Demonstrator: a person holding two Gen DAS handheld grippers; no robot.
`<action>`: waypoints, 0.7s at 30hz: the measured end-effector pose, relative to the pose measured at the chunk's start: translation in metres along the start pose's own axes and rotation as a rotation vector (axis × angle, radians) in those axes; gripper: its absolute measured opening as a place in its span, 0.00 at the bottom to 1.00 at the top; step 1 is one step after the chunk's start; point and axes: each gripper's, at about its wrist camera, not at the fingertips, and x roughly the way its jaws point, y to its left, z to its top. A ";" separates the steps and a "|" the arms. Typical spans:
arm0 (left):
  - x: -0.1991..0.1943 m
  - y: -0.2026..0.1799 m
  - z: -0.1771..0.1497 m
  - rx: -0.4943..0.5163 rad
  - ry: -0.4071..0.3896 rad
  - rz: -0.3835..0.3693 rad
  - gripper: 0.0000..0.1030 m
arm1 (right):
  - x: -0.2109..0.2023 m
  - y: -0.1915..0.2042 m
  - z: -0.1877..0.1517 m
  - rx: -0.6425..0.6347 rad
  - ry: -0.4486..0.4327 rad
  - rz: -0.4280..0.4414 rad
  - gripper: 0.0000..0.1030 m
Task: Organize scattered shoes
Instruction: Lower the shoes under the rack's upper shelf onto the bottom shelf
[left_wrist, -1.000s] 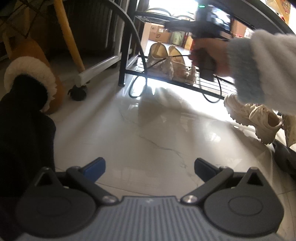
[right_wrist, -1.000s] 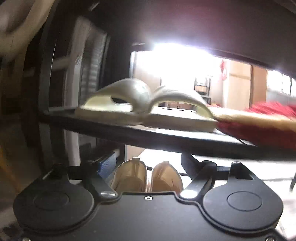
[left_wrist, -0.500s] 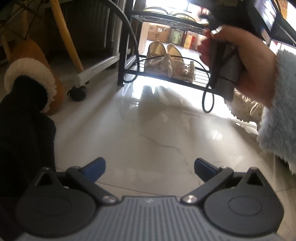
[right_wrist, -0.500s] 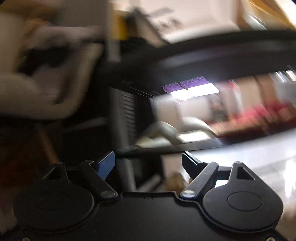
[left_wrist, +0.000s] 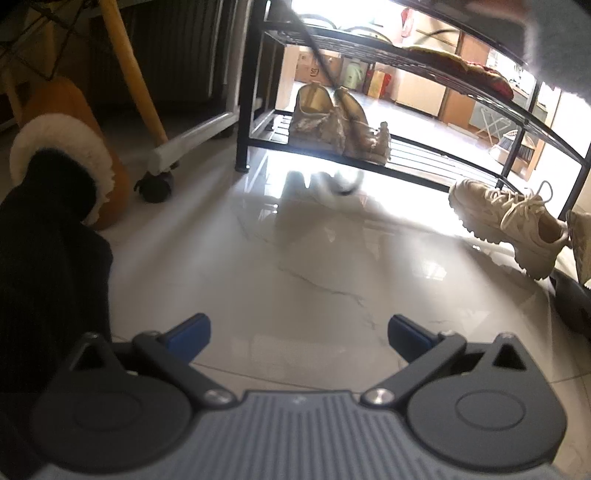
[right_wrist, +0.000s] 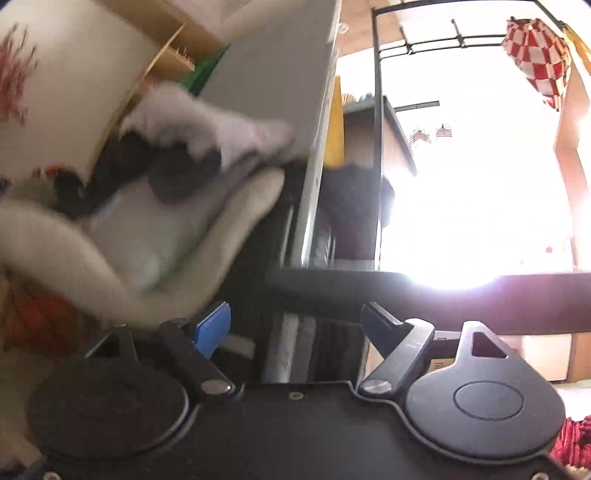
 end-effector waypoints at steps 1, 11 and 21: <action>-0.001 0.000 0.000 0.000 -0.002 0.001 1.00 | -0.007 0.000 0.003 0.016 0.020 -0.012 0.83; -0.005 0.001 0.001 -0.001 -0.022 0.012 1.00 | -0.028 -0.009 -0.101 0.106 0.335 -0.166 0.87; 0.002 0.002 0.001 -0.008 0.001 0.002 1.00 | -0.016 -0.028 -0.227 0.121 0.621 -0.286 0.67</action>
